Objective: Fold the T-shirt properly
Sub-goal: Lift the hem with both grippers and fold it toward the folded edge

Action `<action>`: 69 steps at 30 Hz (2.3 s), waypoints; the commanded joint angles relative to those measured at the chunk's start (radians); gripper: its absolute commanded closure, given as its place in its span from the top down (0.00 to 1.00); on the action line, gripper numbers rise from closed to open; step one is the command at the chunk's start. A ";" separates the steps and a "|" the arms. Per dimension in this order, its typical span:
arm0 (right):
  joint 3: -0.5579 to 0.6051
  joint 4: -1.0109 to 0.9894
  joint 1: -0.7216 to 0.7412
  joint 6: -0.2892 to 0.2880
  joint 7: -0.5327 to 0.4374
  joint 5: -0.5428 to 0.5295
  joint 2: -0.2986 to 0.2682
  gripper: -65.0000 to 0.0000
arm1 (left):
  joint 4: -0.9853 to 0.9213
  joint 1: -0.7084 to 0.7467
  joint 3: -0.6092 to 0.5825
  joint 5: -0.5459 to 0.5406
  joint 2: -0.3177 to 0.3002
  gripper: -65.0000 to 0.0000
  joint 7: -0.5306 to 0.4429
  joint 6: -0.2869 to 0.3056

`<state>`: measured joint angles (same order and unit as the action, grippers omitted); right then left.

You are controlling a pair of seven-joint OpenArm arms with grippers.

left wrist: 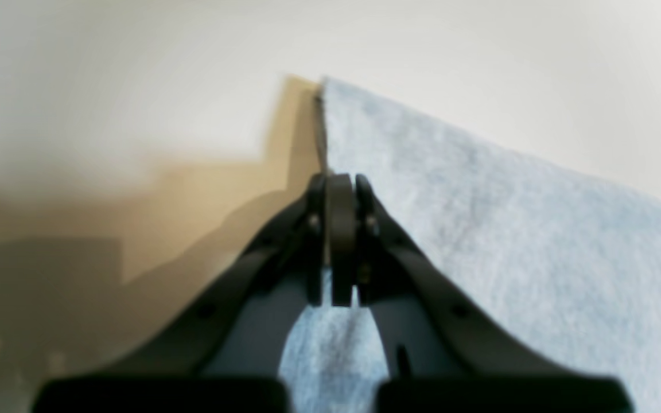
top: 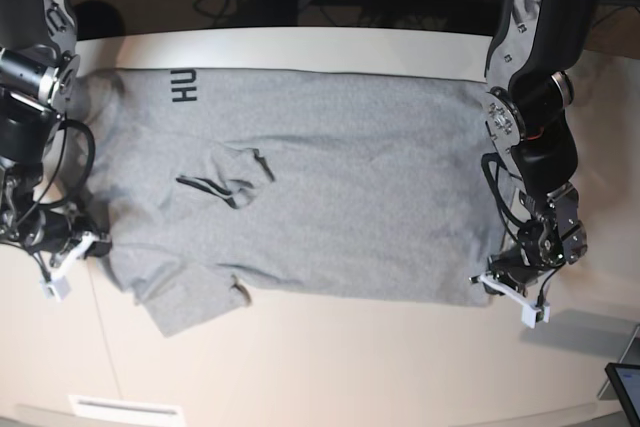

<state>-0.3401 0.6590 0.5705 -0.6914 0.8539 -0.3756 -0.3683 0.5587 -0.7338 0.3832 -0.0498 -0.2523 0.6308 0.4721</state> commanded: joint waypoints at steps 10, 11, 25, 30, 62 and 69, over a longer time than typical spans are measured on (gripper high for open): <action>0.066 0.023 0.033 -0.007 -0.072 -0.016 -0.028 0.00 | 0.292 0.033 -0.054 -0.017 0.012 0.00 0.171 0.089; 0.066 0.023 0.033 -0.007 -0.072 -0.016 -0.028 0.00 | 0.327 0.049 -0.085 -0.018 0.012 0.00 0.191 0.089; 0.060 0.239 -0.066 -0.007 -0.065 -0.021 -0.050 0.00 | 0.531 0.162 -0.135 -0.020 0.012 0.00 0.257 0.089; 0.060 0.239 -0.082 -0.007 -0.065 -0.021 -0.050 0.00 | 0.599 0.201 -0.135 -0.020 0.014 0.00 0.258 0.090; 0.003 0.402 -0.226 -0.007 -0.065 -0.133 -0.071 0.00 | 0.884 0.357 -0.134 -0.134 -0.029 0.00 0.416 0.146; 0.003 0.402 -0.231 -0.007 -0.003 -0.135 -0.084 0.00 | 0.940 0.362 -0.134 -0.134 -0.026 0.00 0.459 0.146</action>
<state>-0.3294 1.0409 0.3130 -0.6926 0.8684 -0.4953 -0.4271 1.4776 -0.3458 0.2466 -0.1848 -0.2634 1.1049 0.6220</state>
